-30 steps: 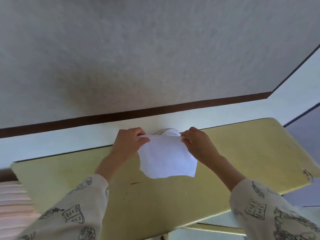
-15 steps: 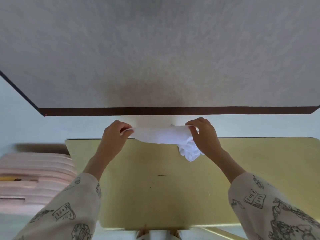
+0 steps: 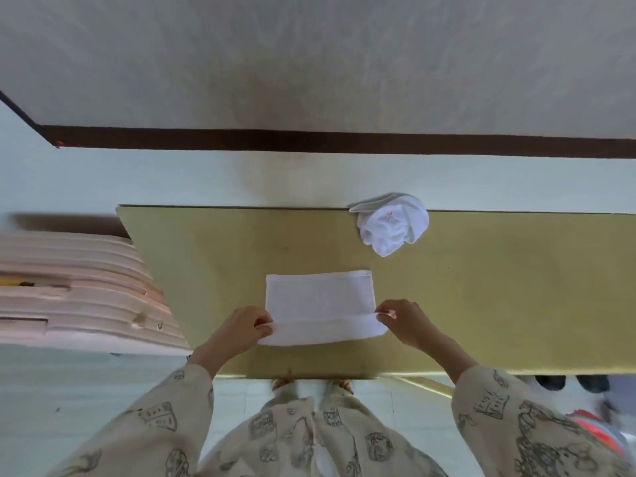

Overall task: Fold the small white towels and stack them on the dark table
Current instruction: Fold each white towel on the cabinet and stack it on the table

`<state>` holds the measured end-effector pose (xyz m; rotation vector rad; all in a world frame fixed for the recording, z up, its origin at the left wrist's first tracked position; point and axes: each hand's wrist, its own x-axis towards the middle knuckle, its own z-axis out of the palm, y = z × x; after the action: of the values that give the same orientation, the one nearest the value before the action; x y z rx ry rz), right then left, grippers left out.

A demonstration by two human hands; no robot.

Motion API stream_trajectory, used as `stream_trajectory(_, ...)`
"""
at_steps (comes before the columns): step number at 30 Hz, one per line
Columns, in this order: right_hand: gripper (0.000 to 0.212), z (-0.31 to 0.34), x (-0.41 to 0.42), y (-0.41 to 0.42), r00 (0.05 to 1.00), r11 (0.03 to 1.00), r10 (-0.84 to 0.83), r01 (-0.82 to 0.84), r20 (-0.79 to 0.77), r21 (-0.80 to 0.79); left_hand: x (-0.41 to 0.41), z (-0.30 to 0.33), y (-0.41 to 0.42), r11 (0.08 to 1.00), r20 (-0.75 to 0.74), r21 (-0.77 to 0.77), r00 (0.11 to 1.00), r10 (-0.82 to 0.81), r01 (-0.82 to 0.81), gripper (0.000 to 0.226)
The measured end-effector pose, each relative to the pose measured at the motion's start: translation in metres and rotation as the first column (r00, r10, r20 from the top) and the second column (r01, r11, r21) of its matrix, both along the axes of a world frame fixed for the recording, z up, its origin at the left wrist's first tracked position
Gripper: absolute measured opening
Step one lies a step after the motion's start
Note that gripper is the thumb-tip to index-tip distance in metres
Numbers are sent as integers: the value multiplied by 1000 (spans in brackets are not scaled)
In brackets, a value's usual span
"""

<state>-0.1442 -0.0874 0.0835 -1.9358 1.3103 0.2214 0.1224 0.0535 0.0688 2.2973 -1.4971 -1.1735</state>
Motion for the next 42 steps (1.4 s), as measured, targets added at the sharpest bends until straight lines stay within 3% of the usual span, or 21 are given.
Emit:
stream_trajectory(5, 22, -19, 1, -14, 981, 979, -195, 195, 3, 55, 6, -12, -18, 976, -98, 9, 972, 215, -216, 13)
stream_trajectory(9, 16, -33, 12, -34, 914, 914, -400, 391, 67, 109, 18, -28, -38, 905, -169, 41, 890, 423, -423, 16)
stream_trajectory(15, 19, -72, 38, -63, 866, 869, -491, 482, 88, 110, 26, -65, -64, 837, -194, 62, 816, 544, -544, 19)
stream_trajectory(21, 23, -106, 51, -76, 854, 858, -514, 509, 81, 70, 30, -91, -78, 776, -157, 45, 762, 628, -630, 10)
stream_trajectory(42, 21, -123, 50, -86, 828, 832, -555, 549, 79, 85, 35, -97, -80, 727, -185, 117, 705, 685, -676, 6)
